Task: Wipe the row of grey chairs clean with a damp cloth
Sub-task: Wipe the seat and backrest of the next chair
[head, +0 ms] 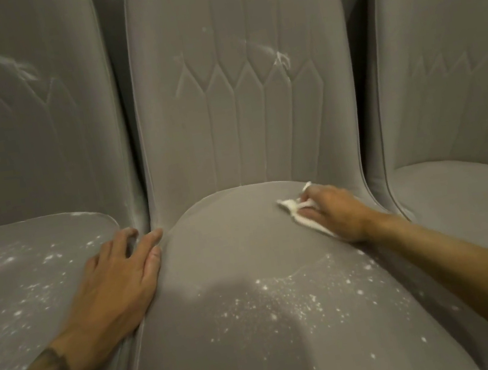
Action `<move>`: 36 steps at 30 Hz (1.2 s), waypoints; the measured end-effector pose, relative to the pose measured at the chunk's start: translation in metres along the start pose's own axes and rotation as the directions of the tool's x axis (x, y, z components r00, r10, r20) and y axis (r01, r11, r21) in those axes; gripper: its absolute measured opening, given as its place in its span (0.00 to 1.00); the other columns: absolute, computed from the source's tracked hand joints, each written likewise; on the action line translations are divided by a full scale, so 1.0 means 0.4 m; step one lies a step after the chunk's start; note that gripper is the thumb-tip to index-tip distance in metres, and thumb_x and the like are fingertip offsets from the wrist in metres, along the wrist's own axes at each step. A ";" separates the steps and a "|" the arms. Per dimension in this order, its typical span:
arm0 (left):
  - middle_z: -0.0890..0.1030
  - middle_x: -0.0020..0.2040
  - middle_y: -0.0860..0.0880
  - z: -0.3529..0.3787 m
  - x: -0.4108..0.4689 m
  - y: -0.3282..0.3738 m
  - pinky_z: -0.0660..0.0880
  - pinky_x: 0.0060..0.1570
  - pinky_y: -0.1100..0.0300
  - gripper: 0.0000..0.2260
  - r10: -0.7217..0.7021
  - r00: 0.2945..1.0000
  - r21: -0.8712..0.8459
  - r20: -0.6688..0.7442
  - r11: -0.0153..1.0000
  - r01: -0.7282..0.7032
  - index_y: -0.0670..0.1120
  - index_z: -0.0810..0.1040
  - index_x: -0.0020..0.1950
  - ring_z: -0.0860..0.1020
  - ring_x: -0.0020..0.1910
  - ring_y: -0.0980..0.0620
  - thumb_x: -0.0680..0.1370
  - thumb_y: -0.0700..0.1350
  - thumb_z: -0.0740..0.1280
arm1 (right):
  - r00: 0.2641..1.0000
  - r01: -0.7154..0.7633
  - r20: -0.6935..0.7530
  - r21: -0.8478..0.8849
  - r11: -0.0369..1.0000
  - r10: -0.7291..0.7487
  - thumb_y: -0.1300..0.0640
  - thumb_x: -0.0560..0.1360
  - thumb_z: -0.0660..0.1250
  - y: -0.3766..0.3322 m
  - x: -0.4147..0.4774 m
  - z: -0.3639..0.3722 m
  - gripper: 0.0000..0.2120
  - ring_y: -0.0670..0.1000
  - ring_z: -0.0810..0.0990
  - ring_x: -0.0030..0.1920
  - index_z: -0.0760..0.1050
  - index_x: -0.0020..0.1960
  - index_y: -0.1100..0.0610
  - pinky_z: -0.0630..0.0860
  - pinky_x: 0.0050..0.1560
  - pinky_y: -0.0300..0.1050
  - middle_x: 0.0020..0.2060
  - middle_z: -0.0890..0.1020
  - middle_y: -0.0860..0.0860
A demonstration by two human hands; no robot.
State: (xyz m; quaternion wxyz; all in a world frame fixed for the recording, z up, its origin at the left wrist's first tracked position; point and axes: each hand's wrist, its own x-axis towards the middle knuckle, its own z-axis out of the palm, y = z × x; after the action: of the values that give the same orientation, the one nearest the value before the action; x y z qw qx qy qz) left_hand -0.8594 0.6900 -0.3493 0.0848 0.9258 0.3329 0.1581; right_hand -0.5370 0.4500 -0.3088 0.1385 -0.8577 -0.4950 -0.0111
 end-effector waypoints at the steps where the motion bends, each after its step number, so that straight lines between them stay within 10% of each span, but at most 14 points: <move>1: 0.67 0.73 0.49 -0.001 -0.001 0.003 0.67 0.71 0.47 0.29 0.001 1.000 0.002 0.000 1.000 -0.001 0.60 0.66 0.79 0.69 0.71 0.47 0.82 0.64 0.41 | 0.995 -0.091 -0.040 -0.028 0.995 0.089 0.45 0.81 0.64 0.027 0.006 -0.018 0.16 0.59 0.78 0.58 0.75 0.62 0.55 0.73 0.58 0.52 0.59 0.80 0.56; 7: 0.68 0.72 0.48 -0.007 -0.003 0.008 0.68 0.68 0.46 0.28 0.004 1.000 -0.003 -0.006 1.000 -0.004 0.59 0.68 0.78 0.71 0.68 0.45 0.83 0.62 0.43 | 0.999 0.050 0.003 0.019 0.999 -0.050 0.43 0.81 0.64 0.049 -0.036 0.001 0.13 0.55 0.79 0.54 0.74 0.58 0.51 0.74 0.56 0.50 0.55 0.80 0.51; 21: 0.70 0.70 0.46 -0.006 -0.004 0.002 0.71 0.67 0.41 0.29 0.003 1.000 0.018 -0.008 1.000 -0.003 0.60 0.69 0.77 0.72 0.68 0.42 0.83 0.65 0.41 | 0.976 -0.208 -0.081 -0.081 0.975 0.202 0.44 0.82 0.62 0.082 -0.037 -0.025 0.17 0.61 0.78 0.57 0.74 0.61 0.57 0.71 0.51 0.50 0.59 0.79 0.58; 27: 0.70 0.71 0.45 -0.009 -0.006 0.005 0.70 0.68 0.39 0.30 -0.005 1.000 0.006 0.004 1.000 0.005 0.59 0.69 0.77 0.72 0.69 0.41 0.82 0.66 0.40 | 0.999 -0.002 0.034 -0.003 1.000 0.002 0.37 0.80 0.60 0.095 -0.160 -0.035 0.15 0.51 0.79 0.53 0.71 0.59 0.46 0.74 0.52 0.48 0.55 0.79 0.46; 32: 0.70 0.71 0.45 -0.016 -0.008 0.014 0.70 0.67 0.39 0.30 -0.011 1.000 0.009 0.002 1.000 0.011 0.59 0.70 0.77 0.72 0.68 0.40 0.82 0.66 0.42 | 0.977 -0.196 -0.094 -0.061 0.979 0.190 0.45 0.82 0.63 0.094 -0.101 -0.041 0.16 0.58 0.78 0.55 0.75 0.61 0.56 0.72 0.50 0.48 0.58 0.80 0.56; 36: 0.71 0.69 0.45 -0.013 -0.006 0.010 0.73 0.63 0.38 0.29 0.002 1.000 0.034 0.000 0.999 -0.002 0.59 0.70 0.76 0.74 0.65 0.39 0.83 0.66 0.42 | 0.999 0.020 -0.048 -0.020 1.000 -0.021 0.40 0.81 0.61 0.053 -0.169 -0.020 0.14 0.51 0.79 0.51 0.73 0.58 0.49 0.71 0.47 0.45 0.53 0.80 0.48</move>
State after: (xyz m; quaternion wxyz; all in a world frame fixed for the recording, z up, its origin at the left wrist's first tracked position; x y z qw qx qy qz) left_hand -0.8607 0.6858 -0.3441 0.0688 0.9274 0.3347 0.1522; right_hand -0.5526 0.3808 -0.3163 0.1421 -0.8534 -0.5000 -0.0380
